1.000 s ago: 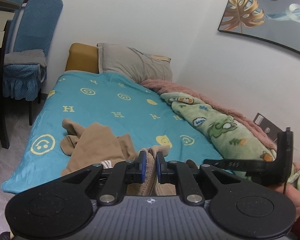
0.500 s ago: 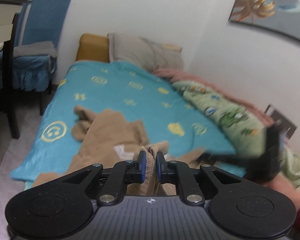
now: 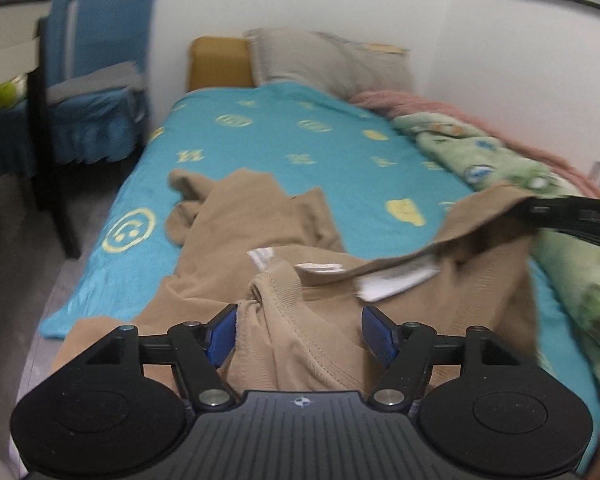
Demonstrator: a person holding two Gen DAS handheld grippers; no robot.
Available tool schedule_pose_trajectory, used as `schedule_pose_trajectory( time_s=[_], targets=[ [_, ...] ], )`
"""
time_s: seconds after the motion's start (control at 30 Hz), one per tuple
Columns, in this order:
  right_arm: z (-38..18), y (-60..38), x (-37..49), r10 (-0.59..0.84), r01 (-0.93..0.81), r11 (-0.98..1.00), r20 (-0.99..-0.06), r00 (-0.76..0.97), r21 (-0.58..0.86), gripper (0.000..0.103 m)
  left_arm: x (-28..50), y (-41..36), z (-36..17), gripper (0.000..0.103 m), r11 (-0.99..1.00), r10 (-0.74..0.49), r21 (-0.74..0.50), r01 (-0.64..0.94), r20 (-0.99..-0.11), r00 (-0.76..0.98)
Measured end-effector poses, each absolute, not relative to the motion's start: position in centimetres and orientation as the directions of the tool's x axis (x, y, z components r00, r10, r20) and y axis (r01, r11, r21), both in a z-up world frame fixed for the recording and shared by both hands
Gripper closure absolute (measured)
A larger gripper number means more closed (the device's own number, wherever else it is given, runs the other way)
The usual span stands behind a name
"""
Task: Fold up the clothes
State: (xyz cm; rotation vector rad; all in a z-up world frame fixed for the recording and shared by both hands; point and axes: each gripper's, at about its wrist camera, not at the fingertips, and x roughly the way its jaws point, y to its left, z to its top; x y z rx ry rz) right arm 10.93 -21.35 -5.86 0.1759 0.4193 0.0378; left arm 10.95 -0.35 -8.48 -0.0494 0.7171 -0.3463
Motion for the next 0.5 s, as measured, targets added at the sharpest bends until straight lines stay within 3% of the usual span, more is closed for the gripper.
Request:
schedule_pose_trajectory(
  time_s=[0.2,0.37,0.5],
  targets=[
    [-4.9,-21.1,9.9,0.077,-0.015,0.984,-0.343,0.936,0.178,0.098,12.8,1.5,-9.9,0.034,0.987,-0.151,-0.145,0.068,-0.687,0.710],
    [-4.5,-21.5,9.4,0.000,0.053,0.984,-0.298,0.954,0.170,0.097,9.9,4.5,-7.0,0.032,0.988,-0.055,-0.145,-0.044,-0.612,0.789],
    [-5.4,-22.0,9.6,-0.066,0.116,0.982,-0.307,0.950,0.149,0.096,7.4,6.2,-4.6,0.025,0.982,0.017,-0.151,-0.113,-0.525,0.851]
  ],
)
